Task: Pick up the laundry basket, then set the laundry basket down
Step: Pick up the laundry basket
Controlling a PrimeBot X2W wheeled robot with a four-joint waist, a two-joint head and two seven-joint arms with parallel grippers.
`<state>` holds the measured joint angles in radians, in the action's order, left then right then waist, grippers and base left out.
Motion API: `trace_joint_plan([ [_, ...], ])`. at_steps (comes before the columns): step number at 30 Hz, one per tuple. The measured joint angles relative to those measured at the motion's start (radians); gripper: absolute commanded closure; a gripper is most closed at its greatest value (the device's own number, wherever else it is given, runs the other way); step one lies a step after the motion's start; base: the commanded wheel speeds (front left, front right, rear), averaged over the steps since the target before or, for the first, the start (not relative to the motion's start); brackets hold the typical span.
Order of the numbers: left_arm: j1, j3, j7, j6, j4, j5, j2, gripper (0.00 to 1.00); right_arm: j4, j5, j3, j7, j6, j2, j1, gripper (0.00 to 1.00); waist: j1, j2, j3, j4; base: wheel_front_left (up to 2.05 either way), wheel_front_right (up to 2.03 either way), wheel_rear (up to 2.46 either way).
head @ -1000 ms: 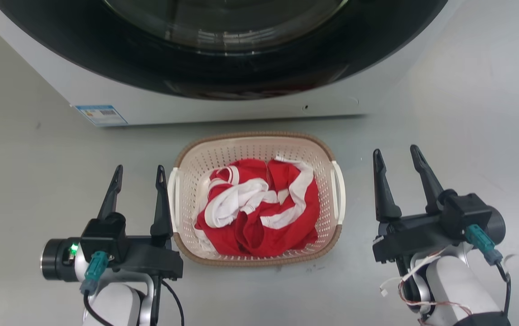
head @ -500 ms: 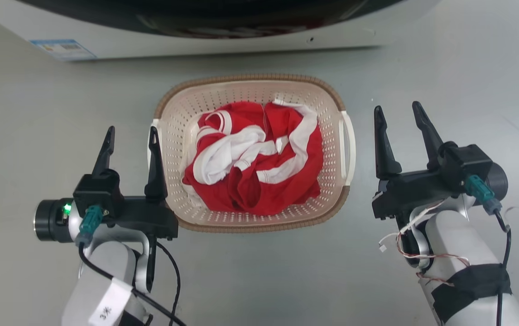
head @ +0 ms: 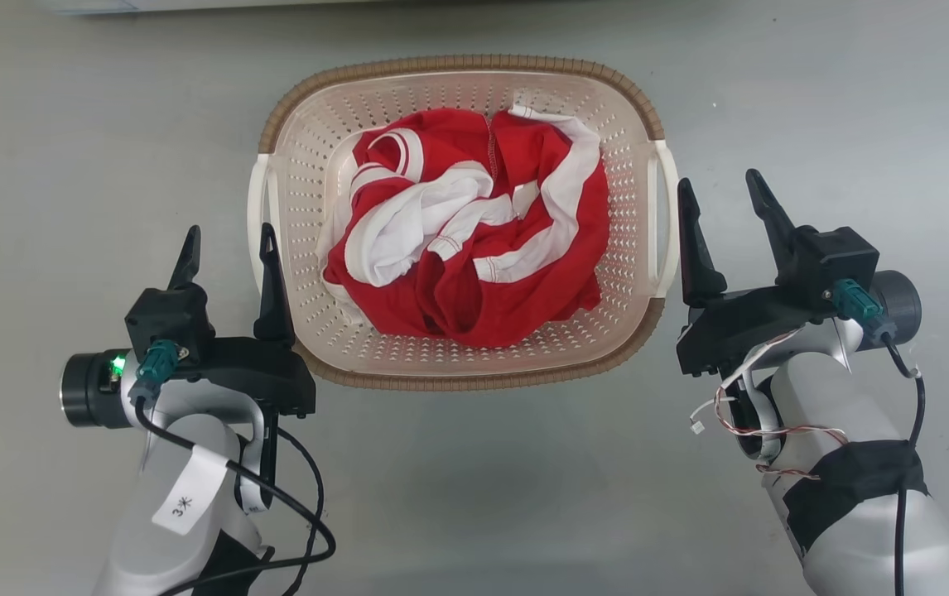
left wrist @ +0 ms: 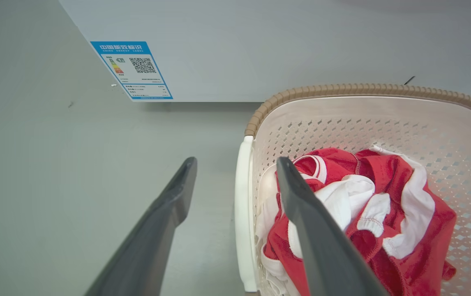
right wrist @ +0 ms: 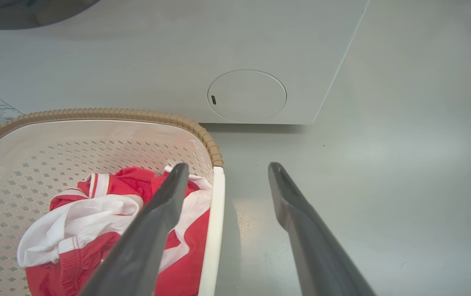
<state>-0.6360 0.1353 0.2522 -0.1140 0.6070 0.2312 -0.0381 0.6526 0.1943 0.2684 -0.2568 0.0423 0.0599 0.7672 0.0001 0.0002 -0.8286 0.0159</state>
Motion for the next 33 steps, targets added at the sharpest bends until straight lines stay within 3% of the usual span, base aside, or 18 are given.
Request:
trace_joint_plan([
  [11,-0.077,0.008,0.0,0.019,0.13,0.015,0.002,0.0,0.105,0.056,0.075,0.0,0.003,0.002,0.062,0.0,-0.0001,0.0,-0.055,-0.005,0.0,0.0,0.0],
  [33,-0.201,0.043,-0.004,0.044,0.301,0.047,0.007,0.0,0.219,0.198,0.194,0.0,0.046,0.003,0.167,0.0,-0.0002,-0.0002,-0.128,-0.014,0.0,0.0,0.0],
])
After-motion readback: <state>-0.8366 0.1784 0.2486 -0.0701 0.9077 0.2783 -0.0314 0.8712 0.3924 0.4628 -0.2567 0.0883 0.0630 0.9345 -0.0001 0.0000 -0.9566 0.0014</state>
